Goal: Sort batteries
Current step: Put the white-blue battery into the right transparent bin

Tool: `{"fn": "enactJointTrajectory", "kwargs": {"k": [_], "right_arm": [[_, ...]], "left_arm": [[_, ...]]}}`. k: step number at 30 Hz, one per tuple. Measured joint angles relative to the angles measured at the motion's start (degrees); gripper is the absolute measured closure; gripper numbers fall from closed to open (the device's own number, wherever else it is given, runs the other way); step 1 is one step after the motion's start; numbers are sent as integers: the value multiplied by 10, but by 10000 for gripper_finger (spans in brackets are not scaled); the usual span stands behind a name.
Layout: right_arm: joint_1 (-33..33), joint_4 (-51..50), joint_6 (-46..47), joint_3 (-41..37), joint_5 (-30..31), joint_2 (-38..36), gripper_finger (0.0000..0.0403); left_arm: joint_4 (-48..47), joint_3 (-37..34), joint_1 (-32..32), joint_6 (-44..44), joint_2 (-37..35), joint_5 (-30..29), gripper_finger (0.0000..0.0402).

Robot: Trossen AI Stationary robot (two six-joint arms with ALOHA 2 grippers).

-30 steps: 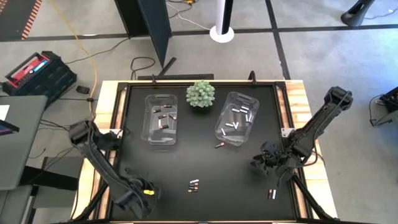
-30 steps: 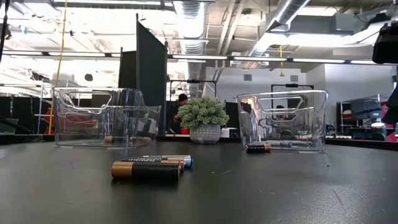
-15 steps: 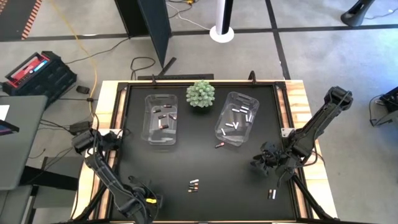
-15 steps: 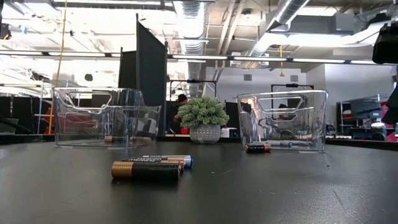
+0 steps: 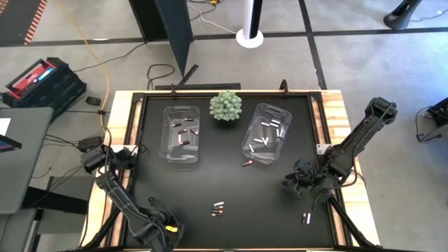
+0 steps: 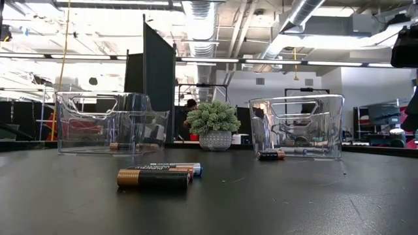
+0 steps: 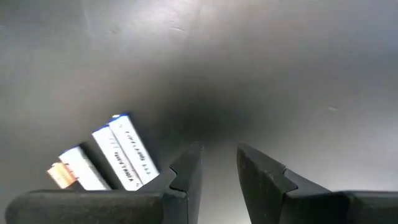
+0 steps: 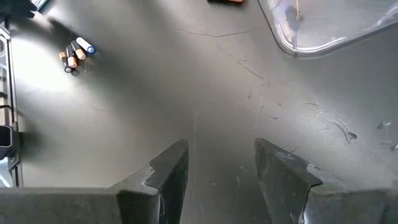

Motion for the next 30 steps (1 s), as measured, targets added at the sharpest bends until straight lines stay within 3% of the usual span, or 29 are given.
{"fn": "enactJointTrajectory", "kwargs": {"k": [9, 30], "right_arm": [[0, 0, 1, 0, 0, 0, 202], [0, 1, 1, 0, 0, 0, 202]], "left_arm": [[-27, 0, -5, -102, 0, 0, 311], [-91, 0, -6, -103, -2, 13, 311]]}}
